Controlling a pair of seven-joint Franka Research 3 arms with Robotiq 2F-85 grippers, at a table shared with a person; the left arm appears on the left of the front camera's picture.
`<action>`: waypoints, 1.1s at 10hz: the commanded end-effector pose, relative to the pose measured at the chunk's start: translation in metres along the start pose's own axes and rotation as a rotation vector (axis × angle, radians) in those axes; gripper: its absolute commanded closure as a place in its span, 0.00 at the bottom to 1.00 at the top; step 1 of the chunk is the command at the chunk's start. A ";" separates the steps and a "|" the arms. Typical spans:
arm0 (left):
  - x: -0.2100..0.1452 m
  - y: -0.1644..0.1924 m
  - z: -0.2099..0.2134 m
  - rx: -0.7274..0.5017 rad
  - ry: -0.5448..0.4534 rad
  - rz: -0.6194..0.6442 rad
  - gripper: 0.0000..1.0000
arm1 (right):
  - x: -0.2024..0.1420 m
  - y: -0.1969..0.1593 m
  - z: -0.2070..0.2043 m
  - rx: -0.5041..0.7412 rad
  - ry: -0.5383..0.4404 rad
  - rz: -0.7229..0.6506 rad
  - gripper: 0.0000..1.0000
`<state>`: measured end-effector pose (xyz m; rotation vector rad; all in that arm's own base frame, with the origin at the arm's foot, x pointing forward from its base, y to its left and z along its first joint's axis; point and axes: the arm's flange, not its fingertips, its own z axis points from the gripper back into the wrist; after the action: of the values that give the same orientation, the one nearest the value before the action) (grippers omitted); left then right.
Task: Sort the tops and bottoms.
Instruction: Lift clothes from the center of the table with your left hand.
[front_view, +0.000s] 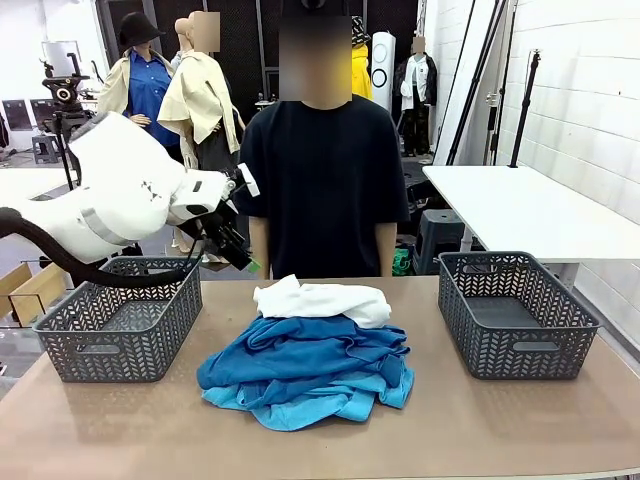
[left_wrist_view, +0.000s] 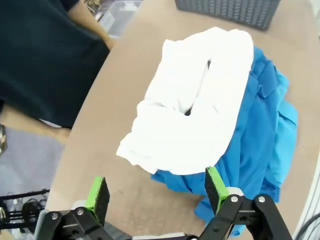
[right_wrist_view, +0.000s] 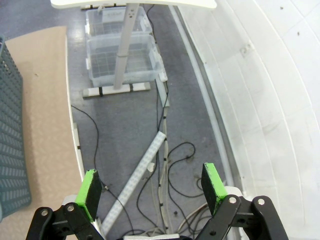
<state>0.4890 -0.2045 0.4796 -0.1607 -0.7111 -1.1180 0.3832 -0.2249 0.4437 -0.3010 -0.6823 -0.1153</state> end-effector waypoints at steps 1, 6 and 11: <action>-0.007 0.001 0.033 0.024 -0.036 0.006 0.00 | -0.001 0.000 0.000 0.001 0.005 0.009 0.00; 0.011 0.004 0.008 0.003 -0.029 -0.004 0.00 | -0.001 0.000 0.000 0.001 0.005 0.009 0.00; 0.054 -0.007 -0.063 -0.231 -0.019 -0.127 0.00 | -0.001 0.000 0.000 0.001 0.005 0.009 0.00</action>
<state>0.5116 -0.2822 0.4616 -0.2843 -0.6377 -1.2639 0.3832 -0.2249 0.4439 -0.3010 -0.6822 -0.1154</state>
